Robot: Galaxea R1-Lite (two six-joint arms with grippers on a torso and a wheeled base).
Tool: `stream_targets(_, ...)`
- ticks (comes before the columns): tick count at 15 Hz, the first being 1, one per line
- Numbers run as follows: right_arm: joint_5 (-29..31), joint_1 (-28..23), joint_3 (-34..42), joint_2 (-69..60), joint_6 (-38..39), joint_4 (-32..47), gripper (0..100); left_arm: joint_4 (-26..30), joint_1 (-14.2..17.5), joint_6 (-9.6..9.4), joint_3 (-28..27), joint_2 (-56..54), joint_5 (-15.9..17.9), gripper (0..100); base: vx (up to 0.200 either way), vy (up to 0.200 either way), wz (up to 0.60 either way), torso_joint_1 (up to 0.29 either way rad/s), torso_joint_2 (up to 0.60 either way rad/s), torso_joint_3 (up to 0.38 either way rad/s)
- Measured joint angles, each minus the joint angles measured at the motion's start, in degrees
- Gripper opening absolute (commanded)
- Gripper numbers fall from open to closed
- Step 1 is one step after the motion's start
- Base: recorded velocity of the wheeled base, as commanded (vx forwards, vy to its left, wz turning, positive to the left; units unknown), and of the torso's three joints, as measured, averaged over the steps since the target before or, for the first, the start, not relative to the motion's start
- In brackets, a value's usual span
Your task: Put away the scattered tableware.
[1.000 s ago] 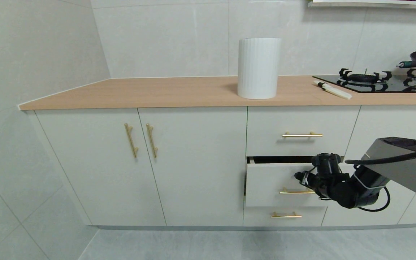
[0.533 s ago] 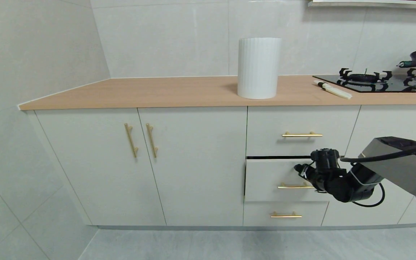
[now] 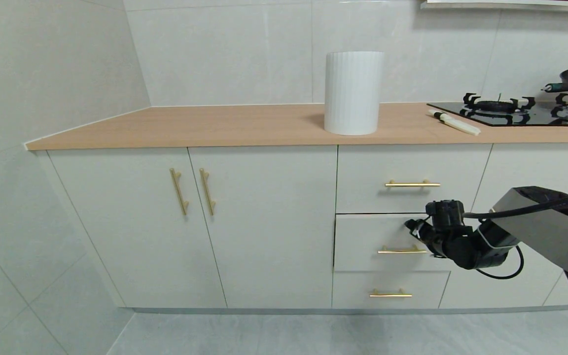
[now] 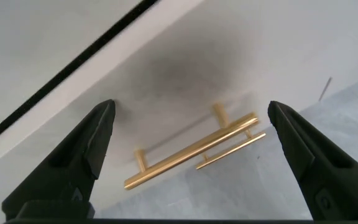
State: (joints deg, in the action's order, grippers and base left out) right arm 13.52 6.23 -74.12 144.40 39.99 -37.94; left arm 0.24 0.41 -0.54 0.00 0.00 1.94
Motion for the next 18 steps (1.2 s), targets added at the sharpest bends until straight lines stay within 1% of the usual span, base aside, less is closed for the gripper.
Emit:
stream_targets(2, 0.07, -0.41, -1.51, 0.41, 0.96, 2.24, 100, 0.02, 0.00, 0.00, 0.00, 0.00, 0.00, 100, 0.000, 0.000, 0.00, 0.000, 0.00, 0.000)
stream_targets(7, 0.33, -1.44, -3.55, 1.11, 2.02, 3.49, 100, 0.02, 0.00, 0.00, 0.00, 0.00, 0.00, 100, 0.000, 0.000, 0.00, 0.000, 0.00, 0.000)
stream_targets(10, 0.98, -2.01, -5.53, 1.58, 3.25, 7.49, 100, 0.02, 0.00, 0.02, 0.00, 0.00, 0.00, 100, 0.000, 0.000, 0.00, 0.000, 0.00, 0.000)
stream_targets(18, 2.68, -2.55, -9.01, 2.84, 4.63, 10.33, 100, 0.02, 0.00, 0.00, 0.00, 0.00, -0.02, 100, 0.000, 0.000, 0.00, 0.000, 0.00, 0.000)
